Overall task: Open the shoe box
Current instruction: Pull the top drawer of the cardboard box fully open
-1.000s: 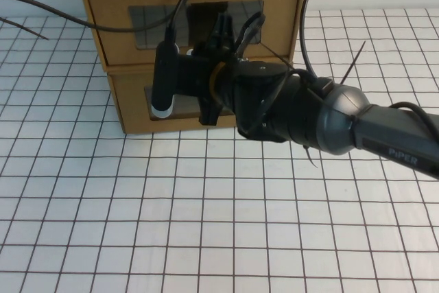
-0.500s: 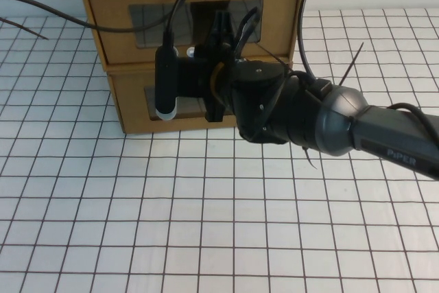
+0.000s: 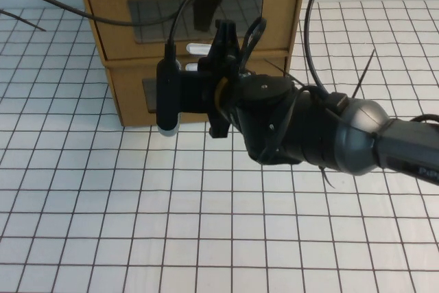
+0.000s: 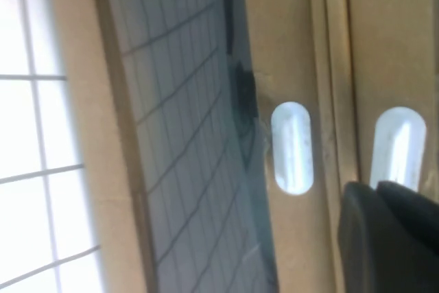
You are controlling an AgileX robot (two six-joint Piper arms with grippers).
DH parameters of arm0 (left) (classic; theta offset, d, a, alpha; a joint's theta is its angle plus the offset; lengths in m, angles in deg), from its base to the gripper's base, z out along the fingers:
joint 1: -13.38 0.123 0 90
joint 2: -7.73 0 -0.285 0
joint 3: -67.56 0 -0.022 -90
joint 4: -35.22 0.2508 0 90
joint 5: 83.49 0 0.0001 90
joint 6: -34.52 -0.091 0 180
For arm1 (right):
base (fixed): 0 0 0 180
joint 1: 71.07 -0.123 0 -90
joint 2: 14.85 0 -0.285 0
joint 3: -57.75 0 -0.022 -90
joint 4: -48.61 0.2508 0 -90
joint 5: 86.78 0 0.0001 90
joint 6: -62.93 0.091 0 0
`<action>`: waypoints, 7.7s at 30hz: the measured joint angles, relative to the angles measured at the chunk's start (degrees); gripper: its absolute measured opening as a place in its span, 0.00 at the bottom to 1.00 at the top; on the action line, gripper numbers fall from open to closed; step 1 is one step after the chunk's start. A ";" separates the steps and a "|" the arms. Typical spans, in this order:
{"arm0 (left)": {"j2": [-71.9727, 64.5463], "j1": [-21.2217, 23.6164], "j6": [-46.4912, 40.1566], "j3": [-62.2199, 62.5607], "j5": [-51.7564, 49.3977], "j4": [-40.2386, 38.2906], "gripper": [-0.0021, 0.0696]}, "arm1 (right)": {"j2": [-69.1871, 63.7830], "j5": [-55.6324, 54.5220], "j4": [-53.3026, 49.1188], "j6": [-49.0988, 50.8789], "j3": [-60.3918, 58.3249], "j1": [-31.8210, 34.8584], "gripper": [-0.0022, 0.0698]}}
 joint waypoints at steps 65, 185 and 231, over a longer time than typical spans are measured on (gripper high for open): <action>0.24 -0.02 0.98 0.54 -3.22 0.90 0.03 | -5.67 -4.19 -14.02 14.03 5.37 3.65 0.35; 112.74 -0.37 -5.27 -100.73 32.21 7.52 0.03 | 90.44 13.61 83.22 -14.21 -48.95 29.34 0.01; 115.81 -0.37 -4.07 -123.50 37.43 6.60 0.03 | 101.11 -7.80 82.69 -14.21 -69.18 39.46 0.01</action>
